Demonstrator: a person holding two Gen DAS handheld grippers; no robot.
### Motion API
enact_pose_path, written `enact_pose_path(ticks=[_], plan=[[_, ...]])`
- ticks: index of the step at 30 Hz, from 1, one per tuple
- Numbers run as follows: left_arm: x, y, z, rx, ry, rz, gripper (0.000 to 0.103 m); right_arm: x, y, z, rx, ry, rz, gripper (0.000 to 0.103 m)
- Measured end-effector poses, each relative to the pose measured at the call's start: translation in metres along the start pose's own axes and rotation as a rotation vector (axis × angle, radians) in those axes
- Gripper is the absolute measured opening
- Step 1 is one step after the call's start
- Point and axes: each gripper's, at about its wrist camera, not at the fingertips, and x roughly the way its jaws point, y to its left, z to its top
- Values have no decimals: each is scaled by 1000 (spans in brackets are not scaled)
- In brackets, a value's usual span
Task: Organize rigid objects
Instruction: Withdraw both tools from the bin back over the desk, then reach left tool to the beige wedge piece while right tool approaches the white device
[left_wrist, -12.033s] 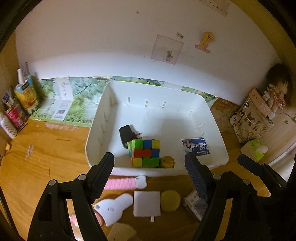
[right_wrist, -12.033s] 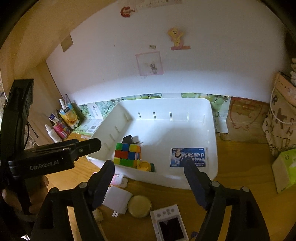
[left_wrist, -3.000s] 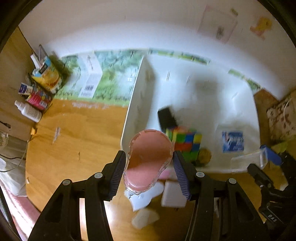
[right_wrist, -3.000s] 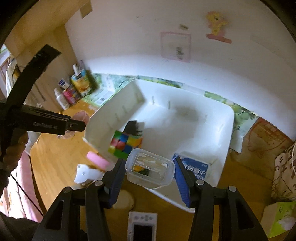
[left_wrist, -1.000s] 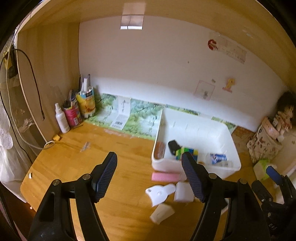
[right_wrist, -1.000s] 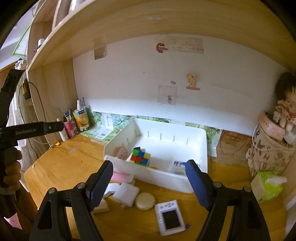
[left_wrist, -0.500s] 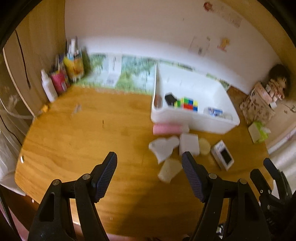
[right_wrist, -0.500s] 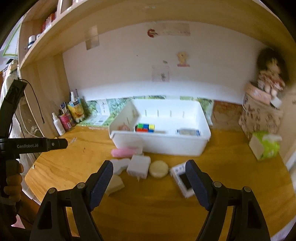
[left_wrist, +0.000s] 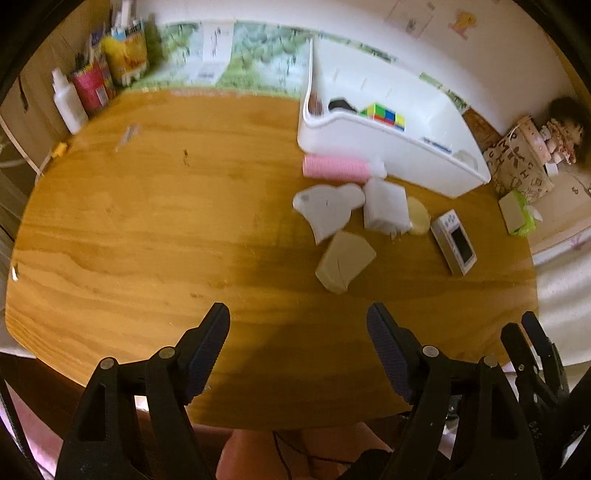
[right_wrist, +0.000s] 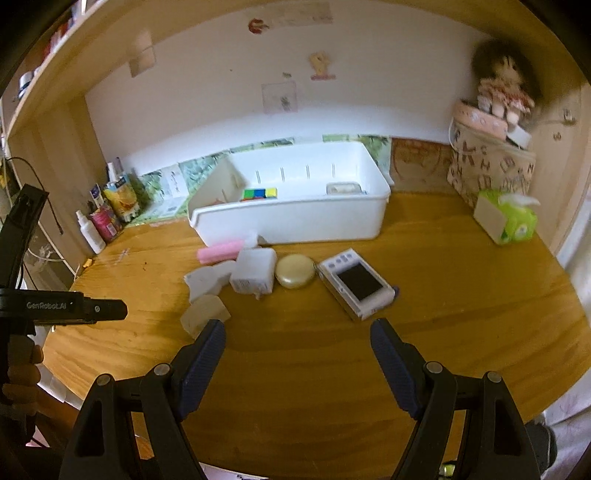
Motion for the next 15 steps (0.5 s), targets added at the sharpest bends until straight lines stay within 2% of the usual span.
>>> enact_pose_path(ticks=[15], plan=[[49,-25,5,-3,186,2,80,37,-38,2,81,106,1,81]])
